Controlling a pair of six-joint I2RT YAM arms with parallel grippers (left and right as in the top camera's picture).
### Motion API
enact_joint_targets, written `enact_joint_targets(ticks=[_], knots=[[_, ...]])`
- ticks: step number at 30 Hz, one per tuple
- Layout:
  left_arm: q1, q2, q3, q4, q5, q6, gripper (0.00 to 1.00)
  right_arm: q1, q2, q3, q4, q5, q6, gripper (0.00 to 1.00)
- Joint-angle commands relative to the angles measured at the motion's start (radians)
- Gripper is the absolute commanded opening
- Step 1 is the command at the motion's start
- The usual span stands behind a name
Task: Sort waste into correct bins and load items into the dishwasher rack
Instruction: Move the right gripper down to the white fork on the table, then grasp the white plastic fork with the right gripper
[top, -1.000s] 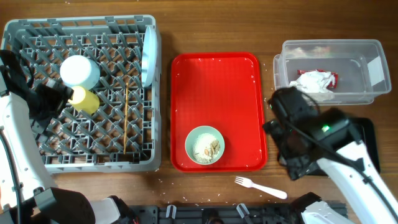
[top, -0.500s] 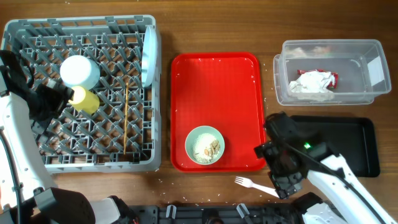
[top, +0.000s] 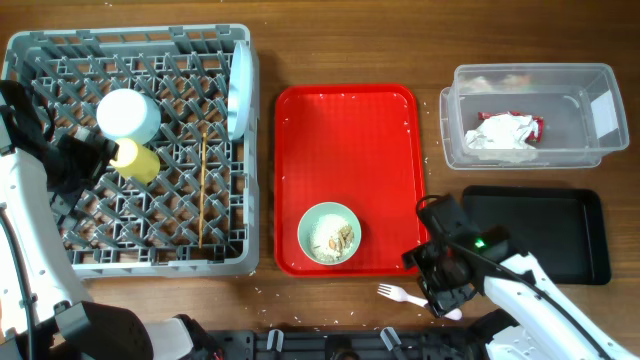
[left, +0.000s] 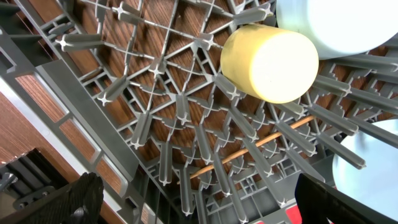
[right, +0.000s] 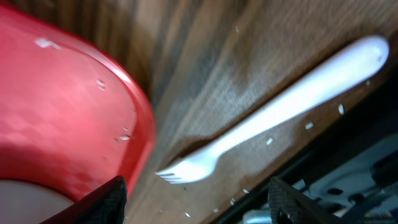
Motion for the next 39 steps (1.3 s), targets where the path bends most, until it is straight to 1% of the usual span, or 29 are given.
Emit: enact_joint_targets(ticks=[1,2,3,5,6,7,13,15,16,19,23,28,32,35,36,39], knots=[[0.005,-0.016,-0.001,0.000,0.005,-0.010,1.00,0.034,0.036,-0.005,-0.009,-0.078,-0.037,0.72],[0.005,-0.016,-0.001,0.000,0.005,-0.010,1.00,0.050,0.042,-0.005,-0.008,-0.077,-0.040,0.72],[0.005,-0.016,-0.001,0.000,0.005,-0.010,1.00,0.066,0.049,-0.005,-0.009,-0.077,-0.039,0.69],[0.005,-0.016,-0.001,0.000,0.005,-0.010,1.00,0.078,0.067,-0.016,0.018,-0.069,-0.022,0.68],[0.005,-0.016,-0.001,0.000,0.005,-0.010,1.00,0.078,0.076,-0.032,0.038,-0.070,0.010,0.62],[0.005,-0.016,-0.001,0.000,0.005,-0.010,1.00,0.078,0.082,-0.044,0.056,-0.071,0.019,0.61],[0.005,-0.016,-0.001,0.000,0.005,-0.010,1.00,0.079,0.099,-0.068,0.067,-0.073,0.031,0.63],[0.005,-0.016,-0.001,0.000,0.005,-0.010,1.00,0.079,0.100,-0.068,0.082,-0.061,0.033,0.67],[0.005,-0.016,-0.001,0.000,0.005,-0.010,1.00,0.079,0.100,-0.068,0.102,-0.059,0.032,0.72],[0.005,-0.016,-0.001,0.000,0.005,-0.010,1.00,0.079,0.100,-0.068,0.151,-0.058,0.033,0.72],[0.005,-0.016,-0.001,0.000,0.005,-0.010,1.00,0.082,0.110,-0.068,0.129,-0.055,0.030,0.71],[0.005,-0.016,-0.001,0.000,0.005,-0.010,1.00,0.082,0.173,-0.068,0.148,-0.052,0.029,0.71],[0.005,-0.016,-0.001,0.000,0.005,-0.010,1.00,0.082,0.238,-0.068,0.194,-0.044,0.026,0.72],[0.005,-0.016,-0.001,0.000,0.005,-0.010,1.00,0.082,0.266,-0.068,0.212,-0.044,0.001,0.71],[0.005,-0.016,-0.001,0.000,0.005,-0.010,1.00,0.082,0.270,-0.068,0.212,-0.044,0.001,0.71],[0.005,-0.016,-0.001,0.000,0.005,-0.010,1.00,0.082,0.270,-0.068,0.211,-0.045,-0.023,0.59]])
